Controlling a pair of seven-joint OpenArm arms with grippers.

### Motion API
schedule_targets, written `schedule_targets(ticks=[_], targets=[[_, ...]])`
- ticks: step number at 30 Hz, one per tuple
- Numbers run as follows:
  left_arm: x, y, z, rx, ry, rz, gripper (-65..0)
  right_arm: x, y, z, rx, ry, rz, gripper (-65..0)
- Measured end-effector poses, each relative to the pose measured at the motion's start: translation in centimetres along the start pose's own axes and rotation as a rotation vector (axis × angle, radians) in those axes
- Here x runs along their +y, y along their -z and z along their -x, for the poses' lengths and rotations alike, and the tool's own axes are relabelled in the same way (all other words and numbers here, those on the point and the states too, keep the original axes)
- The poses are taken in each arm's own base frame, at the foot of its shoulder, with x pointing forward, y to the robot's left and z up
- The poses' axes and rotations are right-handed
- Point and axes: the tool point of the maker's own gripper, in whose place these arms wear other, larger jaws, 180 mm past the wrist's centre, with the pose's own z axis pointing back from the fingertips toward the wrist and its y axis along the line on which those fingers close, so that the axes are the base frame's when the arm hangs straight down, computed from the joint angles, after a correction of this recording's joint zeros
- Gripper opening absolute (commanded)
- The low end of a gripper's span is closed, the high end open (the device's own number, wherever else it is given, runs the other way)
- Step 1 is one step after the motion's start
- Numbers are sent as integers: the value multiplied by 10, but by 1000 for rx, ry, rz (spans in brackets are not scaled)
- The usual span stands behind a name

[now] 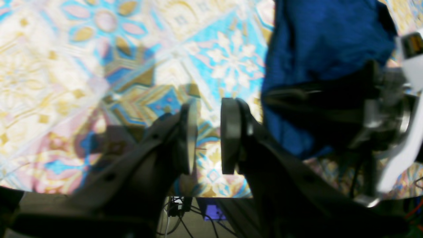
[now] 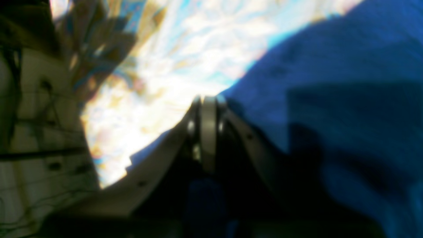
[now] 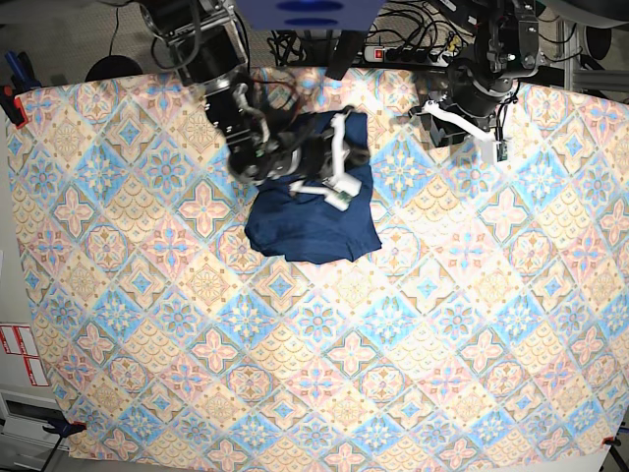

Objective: Fold the T-shirt properly
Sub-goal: 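Drag the bundle with the right gripper away from the left gripper and release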

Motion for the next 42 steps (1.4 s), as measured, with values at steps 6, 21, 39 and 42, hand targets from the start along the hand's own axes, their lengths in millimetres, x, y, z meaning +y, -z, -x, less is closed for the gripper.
schedule_targets(ticks=[6,21,39,42], targets=[[0,0,1,4,0,0,-520,-64,-37,4,-10,20,120,-650],[-1,0,1,2,1,2,-519,-163,-82,-3,-40,106,271,-650],[-4,-10,9,17,9,6,-517,-170,-147,-71,-45,-97,498,-650],[-4,-12,11,23,9,6,-518,-162,-190,-60,-28,-107,621,-650]])
